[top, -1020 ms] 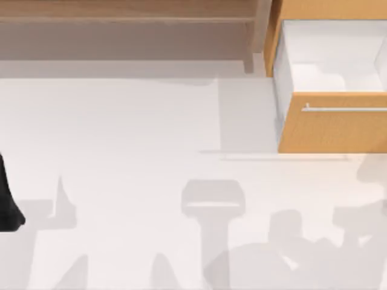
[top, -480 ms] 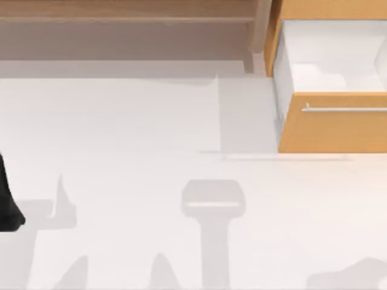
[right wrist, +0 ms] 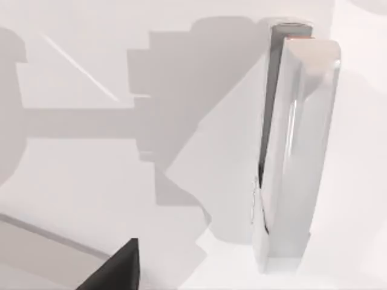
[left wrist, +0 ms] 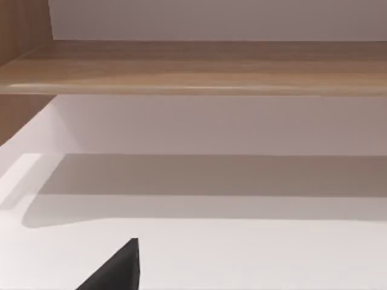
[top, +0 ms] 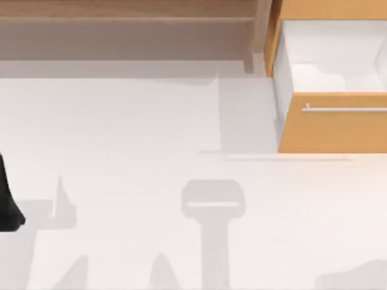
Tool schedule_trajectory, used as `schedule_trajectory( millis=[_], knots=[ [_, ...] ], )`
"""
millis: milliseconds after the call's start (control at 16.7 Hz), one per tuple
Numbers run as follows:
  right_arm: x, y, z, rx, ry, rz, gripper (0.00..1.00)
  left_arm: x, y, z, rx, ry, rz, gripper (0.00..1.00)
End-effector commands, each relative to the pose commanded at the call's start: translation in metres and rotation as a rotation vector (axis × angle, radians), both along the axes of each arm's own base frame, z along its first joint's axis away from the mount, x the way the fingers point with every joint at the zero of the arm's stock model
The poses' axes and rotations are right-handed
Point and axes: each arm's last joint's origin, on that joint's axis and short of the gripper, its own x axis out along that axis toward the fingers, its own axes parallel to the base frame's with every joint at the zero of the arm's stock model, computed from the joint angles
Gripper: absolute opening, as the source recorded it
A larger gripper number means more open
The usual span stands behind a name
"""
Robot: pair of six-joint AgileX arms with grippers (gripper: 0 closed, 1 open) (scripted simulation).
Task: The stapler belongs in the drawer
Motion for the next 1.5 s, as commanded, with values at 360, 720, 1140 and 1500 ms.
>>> schedule_trajectory(
  millis=[360, 720, 1140, 1500],
  knots=[
    [0.003, -0.001, -0.047, -0.004, -0.015, -0.002, 1.00, 0.000, 0.000, 0.000, 0.000, 0.000, 0.000, 1.00],
    [0.000, 0.000, -0.065, 0.000, -0.003, -0.002, 1.00, 0.000, 0.000, 0.000, 0.000, 0.000, 0.000, 1.00],
    [0.000, 0.000, -0.065, 0.000, -0.003, -0.002, 0.55, 0.000, 0.000, 0.000, 0.000, 0.000, 0.000, 1.00],
    [0.000, 0.000, -0.065, 0.000, -0.003, -0.002, 0.10, 0.000, 0.000, 0.000, 0.000, 0.000, 0.000, 1.00]
  ],
)
